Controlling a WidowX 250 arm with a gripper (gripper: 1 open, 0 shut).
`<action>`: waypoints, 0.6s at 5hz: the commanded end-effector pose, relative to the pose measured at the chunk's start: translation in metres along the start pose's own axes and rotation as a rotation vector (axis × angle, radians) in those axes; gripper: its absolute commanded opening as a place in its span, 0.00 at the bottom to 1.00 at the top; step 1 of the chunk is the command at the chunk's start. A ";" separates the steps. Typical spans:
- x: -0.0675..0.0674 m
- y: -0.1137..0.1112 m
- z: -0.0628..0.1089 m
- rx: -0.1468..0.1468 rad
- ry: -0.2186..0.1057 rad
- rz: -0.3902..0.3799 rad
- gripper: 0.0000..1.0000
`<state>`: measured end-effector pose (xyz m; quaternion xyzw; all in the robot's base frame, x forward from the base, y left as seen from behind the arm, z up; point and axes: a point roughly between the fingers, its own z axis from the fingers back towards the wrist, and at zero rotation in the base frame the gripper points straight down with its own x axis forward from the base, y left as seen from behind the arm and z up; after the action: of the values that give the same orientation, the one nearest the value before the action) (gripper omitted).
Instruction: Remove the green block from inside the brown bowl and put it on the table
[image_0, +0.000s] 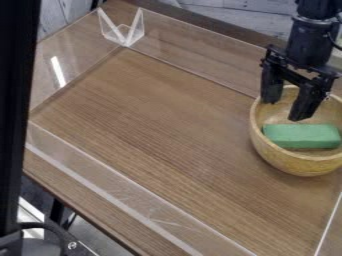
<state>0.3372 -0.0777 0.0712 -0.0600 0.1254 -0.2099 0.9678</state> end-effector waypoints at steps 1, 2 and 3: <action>0.001 -0.007 0.024 0.031 -0.083 -0.047 1.00; 0.006 -0.014 0.013 0.021 -0.081 -0.063 1.00; 0.011 -0.021 0.003 0.012 -0.078 -0.080 1.00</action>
<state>0.3342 -0.0988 0.0593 -0.0666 0.1109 -0.2374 0.9628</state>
